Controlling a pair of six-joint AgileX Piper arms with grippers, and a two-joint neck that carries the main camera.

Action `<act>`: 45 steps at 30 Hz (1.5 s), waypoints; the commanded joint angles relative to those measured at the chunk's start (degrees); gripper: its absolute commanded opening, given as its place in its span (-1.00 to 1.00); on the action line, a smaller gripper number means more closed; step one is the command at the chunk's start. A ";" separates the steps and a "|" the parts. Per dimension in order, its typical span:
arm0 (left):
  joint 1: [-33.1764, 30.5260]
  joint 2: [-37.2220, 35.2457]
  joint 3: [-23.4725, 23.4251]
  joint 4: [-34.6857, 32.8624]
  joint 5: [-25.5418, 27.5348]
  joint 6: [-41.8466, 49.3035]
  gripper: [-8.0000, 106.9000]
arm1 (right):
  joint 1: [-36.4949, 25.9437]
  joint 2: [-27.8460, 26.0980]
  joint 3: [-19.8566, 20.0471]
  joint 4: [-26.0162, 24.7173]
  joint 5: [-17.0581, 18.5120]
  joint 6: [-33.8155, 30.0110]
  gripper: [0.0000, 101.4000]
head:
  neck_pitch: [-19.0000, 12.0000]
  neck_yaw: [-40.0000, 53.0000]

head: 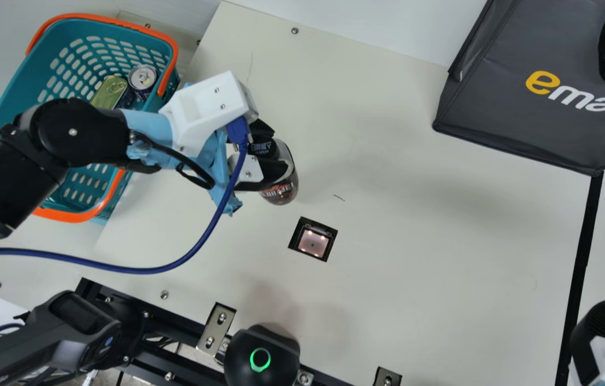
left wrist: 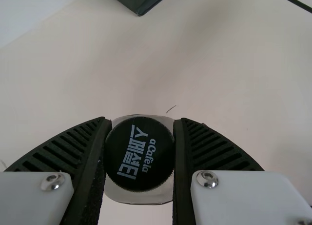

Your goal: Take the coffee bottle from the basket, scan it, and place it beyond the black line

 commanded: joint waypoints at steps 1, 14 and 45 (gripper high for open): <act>0.35 0.37 0.10 -0.52 0.33 2.05 -0.68 | 0.00 0.00 0.00 0.00 0.00 0.00 0.79 | -1.48 0.14; 3.38 3.56 0.82 -6.20 3.63 15.07 -0.68 | 0.00 0.00 0.00 0.00 0.00 0.00 0.79 | -1.48 0.14; 5.88 9.12 -1.87 -8.14 12.81 34.67 -0.68 | 0.00 0.00 0.00 0.00 0.00 0.00 0.79 | -1.48 0.14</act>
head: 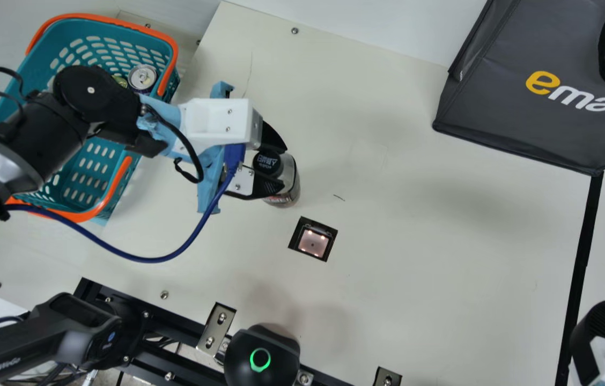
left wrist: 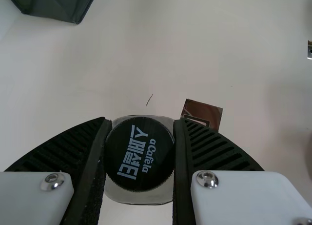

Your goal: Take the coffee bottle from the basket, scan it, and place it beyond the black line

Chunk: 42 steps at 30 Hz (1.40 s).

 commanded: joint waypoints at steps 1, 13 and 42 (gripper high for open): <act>-0.27 0.16 -0.24 0.57 0.37 0.25 -0.68 | 0.00 0.00 0.00 0.00 0.00 0.00 0.79 | -1.57 0.14; -2.28 1.18 -1.31 3.36 1.94 0.46 -0.68 | 0.00 0.00 0.00 0.00 0.00 0.00 0.79 | -1.57 0.14; -4.68 4.90 -4.29 5.71 -0.20 -0.42 -0.04 | 0.00 0.00 0.00 0.00 0.00 0.00 0.79 | -1.57 0.14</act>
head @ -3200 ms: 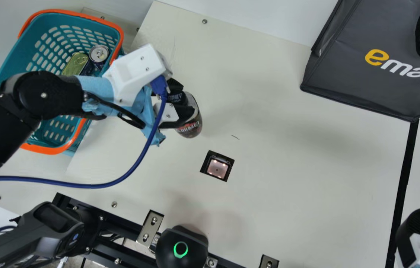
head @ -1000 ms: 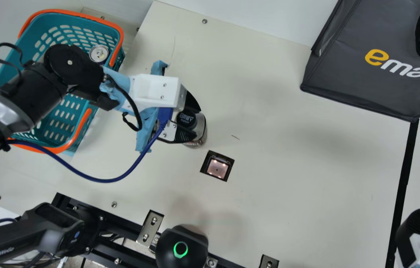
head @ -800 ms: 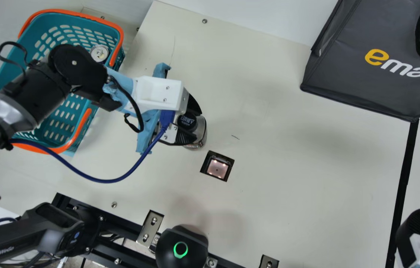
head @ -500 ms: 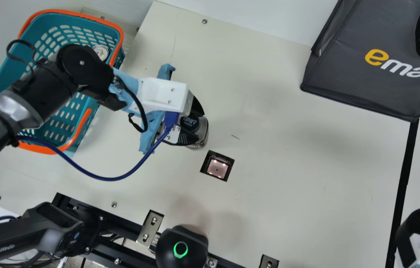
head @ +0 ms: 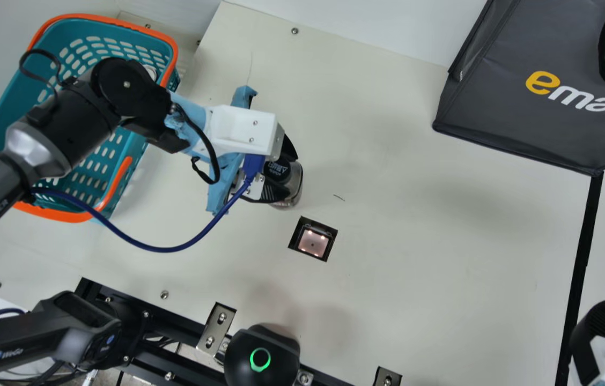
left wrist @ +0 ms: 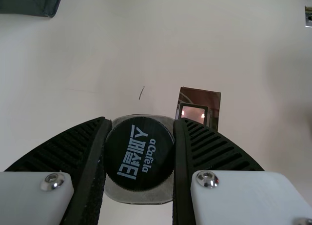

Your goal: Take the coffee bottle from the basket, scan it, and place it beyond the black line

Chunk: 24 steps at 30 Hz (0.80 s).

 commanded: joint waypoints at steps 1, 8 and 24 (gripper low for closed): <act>-0.11 0.06 -0.21 0.11 -0.06 -0.25 0.02 | 0.00 0.00 0.00 0.00 0.00 0.00 0.79 | -1.57 0.14; -0.39 0.28 -0.54 0.28 -0.89 -1.42 0.43 | 0.00 0.00 0.00 0.00 0.00 0.00 0.79 | -1.57 0.14; 0.47 -0.56 0.06 0.30 -1.73 -3.15 0.71 | 0.00 0.00 0.00 0.00 0.14 0.00 0.79 | -1.57 0.14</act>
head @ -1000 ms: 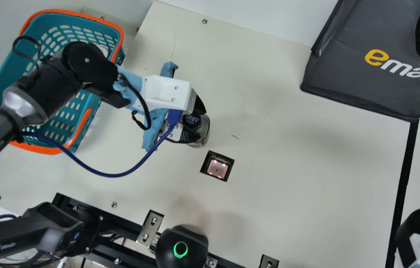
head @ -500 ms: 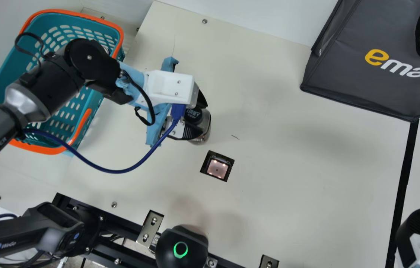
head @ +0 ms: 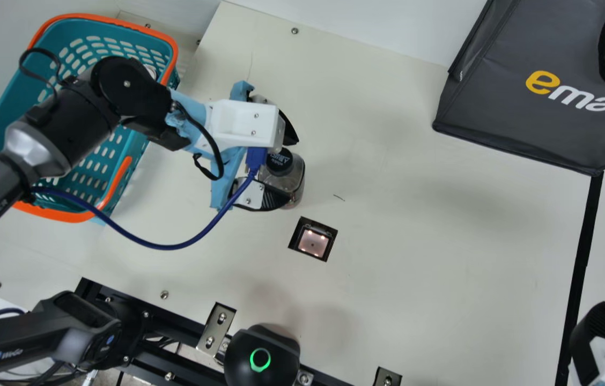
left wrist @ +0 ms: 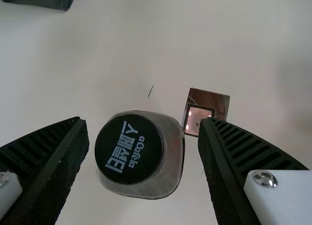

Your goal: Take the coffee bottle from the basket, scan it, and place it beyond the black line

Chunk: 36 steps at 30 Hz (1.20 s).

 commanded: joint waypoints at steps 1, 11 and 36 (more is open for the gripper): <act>0.31 -0.24 0.09 -0.06 -0.09 -0.36 0.71 | 0.00 0.00 0.00 0.00 0.00 0.00 0.79 | -1.57 0.14; 2.74 -2.96 0.64 0.06 0.57 -3.16 0.71 | 0.00 0.00 0.00 0.00 0.00 0.00 0.79 | -1.57 0.14; 15.42 -16.63 6.67 1.53 0.80 -7.27 0.71 | 0.00 0.00 0.00 0.00 0.00 0.00 0.79 | -1.57 0.14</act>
